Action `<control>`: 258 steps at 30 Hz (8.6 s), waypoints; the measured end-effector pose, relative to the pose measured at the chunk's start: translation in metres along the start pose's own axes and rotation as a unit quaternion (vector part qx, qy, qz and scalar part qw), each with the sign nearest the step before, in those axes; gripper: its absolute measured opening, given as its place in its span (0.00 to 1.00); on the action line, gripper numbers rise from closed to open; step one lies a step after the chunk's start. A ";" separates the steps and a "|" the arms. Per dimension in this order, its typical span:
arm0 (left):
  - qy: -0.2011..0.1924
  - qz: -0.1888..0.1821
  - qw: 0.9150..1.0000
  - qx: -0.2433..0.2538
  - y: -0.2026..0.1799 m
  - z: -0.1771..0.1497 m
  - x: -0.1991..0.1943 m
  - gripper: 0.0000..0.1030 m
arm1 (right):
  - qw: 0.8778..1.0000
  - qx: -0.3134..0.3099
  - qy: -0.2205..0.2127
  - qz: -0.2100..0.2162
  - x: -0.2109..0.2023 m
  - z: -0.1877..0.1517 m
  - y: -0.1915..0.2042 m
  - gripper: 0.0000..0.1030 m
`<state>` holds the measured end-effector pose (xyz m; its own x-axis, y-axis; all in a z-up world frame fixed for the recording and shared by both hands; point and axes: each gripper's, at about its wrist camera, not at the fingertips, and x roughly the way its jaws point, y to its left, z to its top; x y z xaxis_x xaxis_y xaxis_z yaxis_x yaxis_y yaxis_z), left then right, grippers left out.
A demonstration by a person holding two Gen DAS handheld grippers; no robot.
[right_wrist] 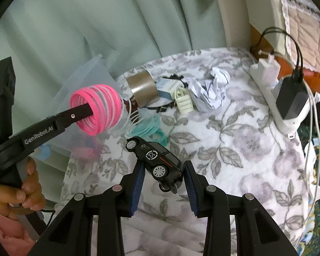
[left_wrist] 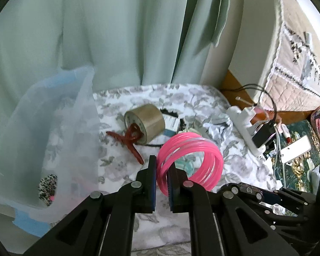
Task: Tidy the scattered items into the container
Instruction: 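Carry the ring hair ties with left tool while right tool carries the toy car to the box, then open both tools to drop hair ties and toy car into the box, then move both tools toward the brown tape roll and crumpled grey paper, then grasp the brown packing-tape roll by its rim with the left tool, then grasp the crumpled grey paper with the right tool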
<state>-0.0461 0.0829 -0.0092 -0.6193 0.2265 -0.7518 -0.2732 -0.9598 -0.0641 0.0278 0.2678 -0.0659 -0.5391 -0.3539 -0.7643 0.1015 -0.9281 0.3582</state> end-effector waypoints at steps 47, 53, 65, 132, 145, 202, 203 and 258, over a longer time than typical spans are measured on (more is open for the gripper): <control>-0.213 0.022 0.964 -0.154 0.159 -0.020 -0.168 0.08 | 0.981 -0.179 -0.074 -0.020 -0.049 0.032 0.169 0.39; -0.196 0.030 0.963 -0.185 0.188 -0.034 -0.160 0.08 | 0.976 -0.207 -0.060 -0.010 -0.030 0.035 0.199 0.38; -0.166 0.036 0.957 -0.237 0.228 -0.058 -0.140 0.08 | 0.972 -0.233 -0.023 0.008 0.012 0.041 0.240 0.39; -0.077 0.039 0.973 -0.213 0.202 -0.045 -0.101 0.40 | 0.981 -0.185 0.009 0.061 0.043 0.045 0.240 0.48; -0.083 0.046 0.979 -0.179 0.149 -0.034 -0.116 0.51 | 0.987 -0.142 -0.023 0.069 -0.001 0.040 0.199 0.49; 0.083 0.003 0.989 -0.126 0.019 0.033 0.107 0.59 | 0.986 0.161 0.030 -0.033 0.035 0.050 -0.079 0.68; 0.086 0.000 0.988 -0.128 0.021 0.036 0.114 0.59 | 0.986 0.161 0.031 -0.033 0.038 0.053 -0.080 0.68; 0.082 -0.061 0.982 -0.158 0.017 0.053 0.155 0.36 | 0.977 0.213 -0.013 -0.007 0.082 0.097 -0.105 0.65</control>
<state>-0.1857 0.1100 -0.0925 -0.4621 0.3385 -0.8197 -0.0806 -0.9365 -0.3413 -0.1082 0.3477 -0.1141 -0.5600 -0.3333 -0.7585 -0.2603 -0.7984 0.5430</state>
